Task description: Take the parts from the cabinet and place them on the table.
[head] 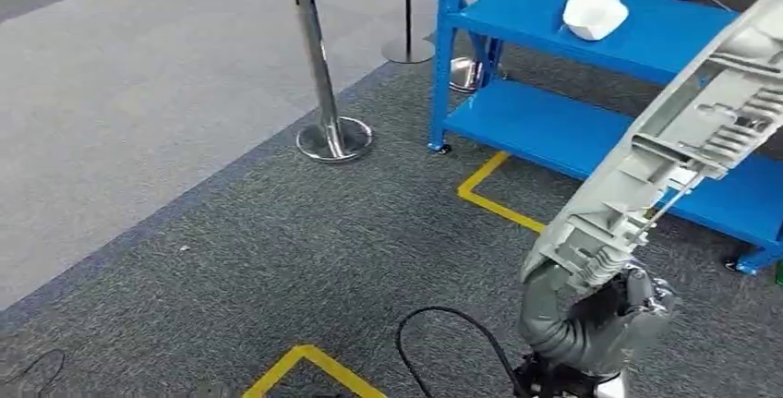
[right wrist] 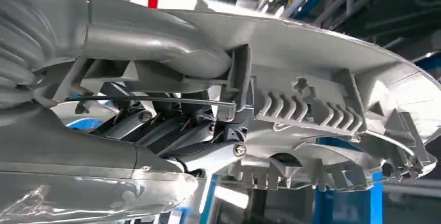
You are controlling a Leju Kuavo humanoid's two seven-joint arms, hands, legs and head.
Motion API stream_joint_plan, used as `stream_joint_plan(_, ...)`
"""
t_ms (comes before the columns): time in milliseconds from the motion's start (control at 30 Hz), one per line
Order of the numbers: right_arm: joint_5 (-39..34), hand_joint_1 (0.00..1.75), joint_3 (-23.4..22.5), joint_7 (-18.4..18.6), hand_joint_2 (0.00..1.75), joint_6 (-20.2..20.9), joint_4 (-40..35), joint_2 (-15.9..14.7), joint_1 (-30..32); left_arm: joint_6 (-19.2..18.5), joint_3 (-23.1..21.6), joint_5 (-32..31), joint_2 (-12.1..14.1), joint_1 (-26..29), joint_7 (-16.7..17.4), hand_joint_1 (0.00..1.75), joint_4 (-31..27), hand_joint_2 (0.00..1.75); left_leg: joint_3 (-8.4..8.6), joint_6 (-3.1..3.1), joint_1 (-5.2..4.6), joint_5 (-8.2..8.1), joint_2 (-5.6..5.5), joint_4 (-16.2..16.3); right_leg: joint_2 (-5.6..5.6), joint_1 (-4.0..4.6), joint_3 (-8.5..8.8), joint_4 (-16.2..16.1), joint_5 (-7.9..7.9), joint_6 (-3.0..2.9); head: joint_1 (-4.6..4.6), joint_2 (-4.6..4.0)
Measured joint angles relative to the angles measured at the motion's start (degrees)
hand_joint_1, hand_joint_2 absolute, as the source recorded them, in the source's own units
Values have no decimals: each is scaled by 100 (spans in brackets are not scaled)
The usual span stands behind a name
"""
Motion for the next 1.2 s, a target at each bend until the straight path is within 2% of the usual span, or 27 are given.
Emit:
stream_joint_plan(33, 0, 175, 0, 0, 175, 0, 0, 2, -1, 9, -15, 0, 2, -2, 41, 0, 0, 175, 284, 15, -2, 231, 85, -502, -68, 0, 16, 0, -8, 13, 2, 0)
stream_joint_plan(67, 0, 175, 0, 0, 175, 0, -2, 2, -1, 11, -17, 0, 0, -6, 70, 0, 0, 175, 592, 37, -16, 408, 376, -1010, -120, 11, 40, 0, -22, 36, -2, 0)
stream_joint_plan(100, 0, 175, 0, 0, 175, 0, -11, 4, 3, 13, -22, 0, -11, -20, 74, 0, 0, 175, 720, 45, -73, 355, 729, -1292, -175, 76, 36, 28, -53, 77, -13, 0)
stream_joint_plan(133, 2, 175, -11, 0, 175, 0, -20, 4, 2, 20, -24, 4, -13, -35, 85, 0, 0, 175, 689, 141, -62, 385, 581, -1279, -224, 85, 35, 18, -54, 98, -4, 0)
stream_joint_plan(233, 11, 175, -24, -2, 175, 2, -28, 11, 3, 55, -20, 124, -15, -17, 83, 0, 0, 175, 650, 235, -85, 396, 355, -1300, -449, 76, 100, -15, -78, 182, 7, 0)
stream_joint_plan(267, 11, 175, -31, 0, 175, 0, -33, 11, -1, 65, -19, 127, -15, -3, 63, 0, 0, 175, 663, 279, -41, 426, 277, -1321, -215, 43, 76, 55, -142, 240, 15, 0)
stream_joint_plan(300, 15, 175, -39, 0, 175, 0, -37, 13, 5, 65, -17, 129, -15, -8, 59, 0, 0, 175, 662, 317, -33, 435, 209, -1321, 90, 30, -14, 297, -325, 241, 37, 0)
stream_joint_plan(333, 17, 175, -46, -2, 175, 0, -42, 13, 14, 68, -17, 129, -24, -20, 52, 0, 0, 175, 655, 349, -32, 441, 141, -1321, 245, 28, -201, 713, -552, 236, 70, 0)
stream_joint_plan(400, 20, 175, -48, -2, 175, 0, -46, 13, 20, 68, -17, 125, -26, -30, 50, 0, 0, 175, 645, 371, -37, 447, -27, -1320, 352, 33, -641, 1640, -945, 248, 83, 0)
stream_joint_plan(433, 17, 175, -52, -2, 175, 0, -46, 13, 23, 68, -17, 125, -26, -25, 48, 0, 0, 175, 646, 370, -37, 449, -127, -1319, 358, 32, -778, 1884, -973, 245, 79, 0)
stream_joint_plan(467, 17, 175, -52, 0, 175, 0, -46, 13, 23, 68, -17, 125, -28, -21, 50, 0, 0, 175, 652, 368, -34, 451, -220, -1316, 358, 29, -755, 1793, -846, 240, 87, 0)
stream_joint_plan(500, 17, 175, -52, -2, 175, 0, -46, 13, 23, 65, -17, 125, -31, -18, 50, 0, 0, 175, 661, 358, -25, 455, -315, -1313, 365, 20, -616, 1476, -618, 237, 87, 0)
stream_joint_plan(533, 17, 175, -52, 0, 175, 0, -46, 15, 24, 63, -17, 125, -35, -20, 50, 0, 0, 175, 672, 348, -14, 459, -413, -1309, 411, 5, -368, 948, -327, 233, 85, 0)
stream_joint_plan(567, 17, 175, -52, 0, 175, 0, -48, 15, 23, 61, -17, 124, -39, -24, 48, 0, 0, 175, 675, 315, -3, 457, -501, -1293, 574, -20, -106, 393, -72, 242, 87, 0)
stream_joint_plan(600, 17, 175, -52, -2, 175, 0, -48, 15, 25, 61, -17, 125, -37, -30, 48, 0, 0, 175, 645, 270, -23, 452, -575, -1261, 900, -50, 21, 95, -105, 252, 90, 0)
stream_joint_plan(733, 17, 175, -52, 0, 175, 0, -50, 24, 30, 61, -17, 122, -31, -12, 48, 0, 0, 175, 533, 114, 38, 529, -792, -1283, 718, -5, 17, 72, -65, 140, 87, 0)
stream_joint_plan(767, 17, 175, -52, 0, 175, 0, -52, 33, 29, 61, -17, 125, -20, -17, 48, 0, 0, 175, 527, 95, 43, 499, -754, -1254, 616, -47, 35, 29, -35, 86, 90, 0)
stream_joint_plan(800, 17, 175, -52, 0, 175, 0, -63, 35, 32, 61, -17, 122, -22, -17, 46, 0, 0, 175, 459, 73, -7, 372, -447, -1104, 561, -38, 43, 17, -38, 50, 50, 0)
stream_joint_plan(833, 15, 175, -52, 0, 175, 0, -79, 37, 33, 61, -17, 122, -22, -29, 43, 0, 0, 175, 275, 45, -7, 147, -219, -741, 482, -27, 39, 17, -39, 30, 4, 0)
stream_joint_plan(900, 15, 175, -52, 0, 175, 2, -79, 37, 34, 50, -17, 120, -20, -30, 39, 0, 0, 175, -174, 17, 4, -264, -60, 181, 315, -4, 33, 18, -51, 10, 7, 0)
stream_joint_plan(933, 17, 175, -52, 0, 175, 2, -79, 37, 34, 44, -17, 120, -20, -28, 32, 0, 0, 175, -337, 10, 9, -340, -47, 507, 216, 3, 33, 18, -55, 6, 4, 0)
stream_joint_plan(1000, 20, 175, -52, 0, 175, 0, -79, 37, 34, 46, -17, 122, -20, -23, 13, 0, 0, 175, -208, 15, 11, -85, -34, 268, 52, 9, 43, 18, -69, 9, 2, 0)
stream_joint_plan(1033, 24, 175, -52, 0, 175, 2, -79, 37, 34, 46, -17, 122, -20, -21, 2, 0, 0, 175, 36, 28, 10, 161, 14, -180, -21, 10, 56, 18, -78, 18, 7, 0)
stream_joint_plan(1067, 28, 175, -52, 0, 175, 2, -79, 37, 33, 46, -17, 122, -20, -22, -5, 0, 0, 175, 322, 43, 4, 377, 154, -678, -83, 11, 77, 18, -91, 36, 5, 0)
stream_joint_plan(1100, 33, 175, -52, 0, 175, 0, -79, 37, 33, 48, -17, 122, -22, -24, -20, 0, 0, 175, 564, 64, -13, 473, 461, -1080, -129, 34, 97, 18, -107, 63, 4, 0)
stream_joint_plan(1133, 35, 175, -55, 0, 175, 0, -81, 37, 37, 50, -17, 122, -28, -47, -29, 0, 0, 175, 613, 122, -75, 397, 532, -1244, -181, 80, 77, 51, -144, 111, -15, 0)
stream_joint_plan(1200, 44, 175, -66, -2, 175, 2, -85, 37, 35, 50, -17, 122, -31, -36, -40, 0, 0, 175, 564, 206, -86, 406, 406, -1229, -306, 78, 115, 12, -141, 146, 17, 0)
